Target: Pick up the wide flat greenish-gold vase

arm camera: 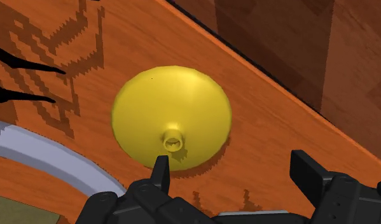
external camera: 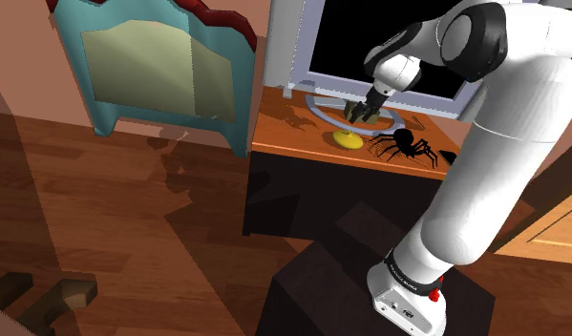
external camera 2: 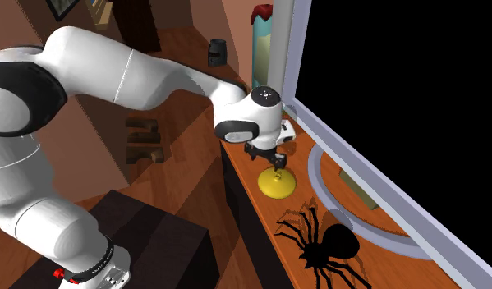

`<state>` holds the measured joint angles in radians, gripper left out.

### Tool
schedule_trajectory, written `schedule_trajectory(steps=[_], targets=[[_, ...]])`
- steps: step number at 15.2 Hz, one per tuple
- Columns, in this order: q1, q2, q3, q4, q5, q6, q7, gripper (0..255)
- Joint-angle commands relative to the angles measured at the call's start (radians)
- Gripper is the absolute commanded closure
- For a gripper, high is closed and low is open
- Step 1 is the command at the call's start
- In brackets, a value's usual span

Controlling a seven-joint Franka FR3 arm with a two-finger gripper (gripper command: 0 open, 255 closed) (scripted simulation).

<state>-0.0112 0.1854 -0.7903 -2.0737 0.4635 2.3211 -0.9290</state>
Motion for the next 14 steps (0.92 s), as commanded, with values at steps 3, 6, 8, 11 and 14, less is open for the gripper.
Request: schedule_trajectory(steps=[3,6,8,11,14], targets=[[-0.123,0.196,0.058,0.145,0.195,-0.038,-0.146,0],[-0.154,0.238,0.083,0.165,0.233,-0.029,-0.175,0],[-0.162,0.255,0.094,0.161,0.253,-0.014,-0.191,0],[-0.175,0.28,0.111,0.156,0.282,0.008,-0.215,0],[-0.177,0.285,0.115,0.155,0.288,0.012,-0.219,255]])
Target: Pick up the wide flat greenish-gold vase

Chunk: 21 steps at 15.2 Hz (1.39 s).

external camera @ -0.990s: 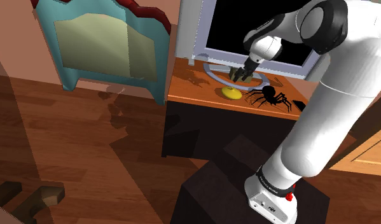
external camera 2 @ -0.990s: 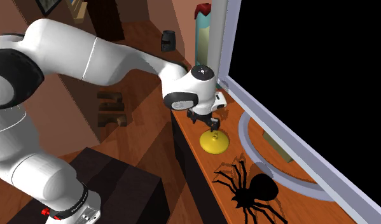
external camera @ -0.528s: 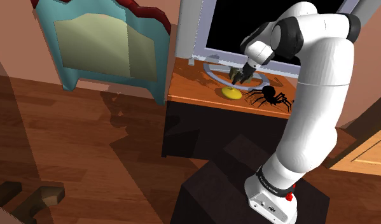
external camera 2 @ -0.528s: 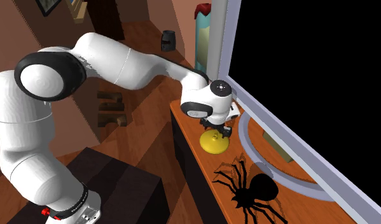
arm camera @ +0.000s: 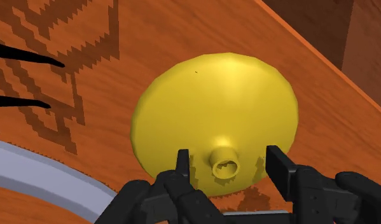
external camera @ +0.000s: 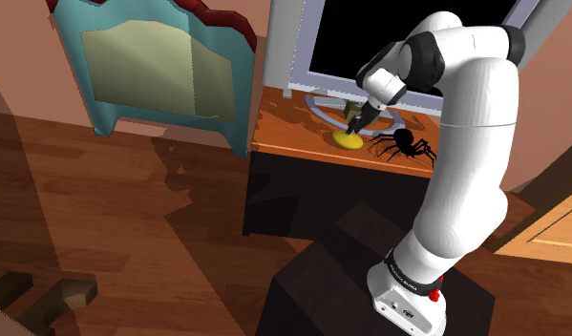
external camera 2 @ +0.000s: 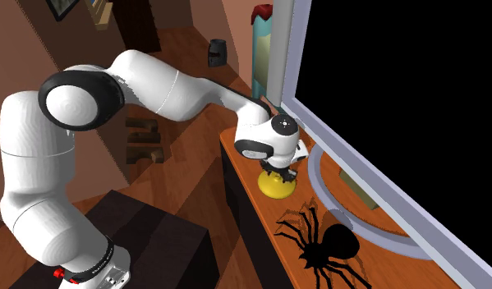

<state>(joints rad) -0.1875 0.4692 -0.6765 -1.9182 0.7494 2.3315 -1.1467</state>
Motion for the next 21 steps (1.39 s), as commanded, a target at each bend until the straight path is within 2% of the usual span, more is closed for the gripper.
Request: schedule_trajectory(steps=[1,9,21], targets=[[-0.001,0.002,0.002,0.0,0.003,0.002,-0.002,255],[-0.001,0.001,0.001,-0.001,0.002,0.002,-0.002,255],[0.045,-0.095,-0.063,0.031,-0.113,-0.091,0.092,255]])
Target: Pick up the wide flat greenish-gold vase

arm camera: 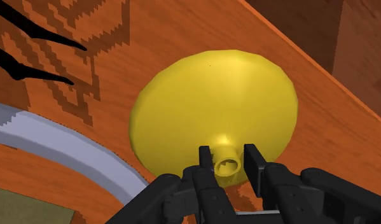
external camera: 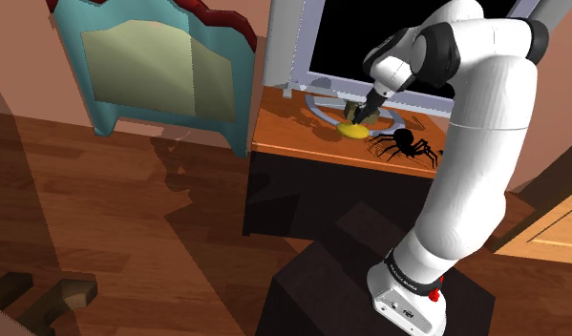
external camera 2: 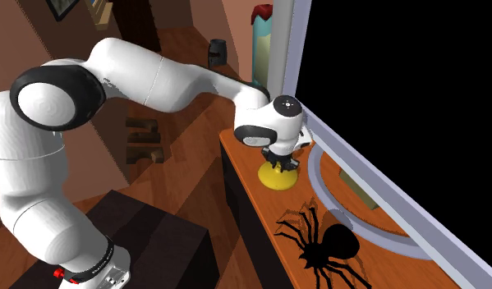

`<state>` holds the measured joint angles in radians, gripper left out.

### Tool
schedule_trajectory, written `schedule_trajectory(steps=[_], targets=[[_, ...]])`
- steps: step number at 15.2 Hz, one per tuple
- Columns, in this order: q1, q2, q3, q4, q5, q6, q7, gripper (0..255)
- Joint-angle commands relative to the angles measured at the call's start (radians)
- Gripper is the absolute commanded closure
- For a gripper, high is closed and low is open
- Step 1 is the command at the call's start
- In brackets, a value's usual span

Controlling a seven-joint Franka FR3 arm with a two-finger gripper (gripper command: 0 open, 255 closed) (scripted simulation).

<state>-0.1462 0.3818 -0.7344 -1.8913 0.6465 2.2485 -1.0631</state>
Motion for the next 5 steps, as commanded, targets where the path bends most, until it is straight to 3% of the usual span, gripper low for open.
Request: schedule_trajectory(steps=[1,5], targets=[[0.007,-0.015,-0.009,0.008,-0.019,-0.017,0.016,255],[0.014,-0.03,-0.019,0.018,-0.038,-0.035,0.033,255]])
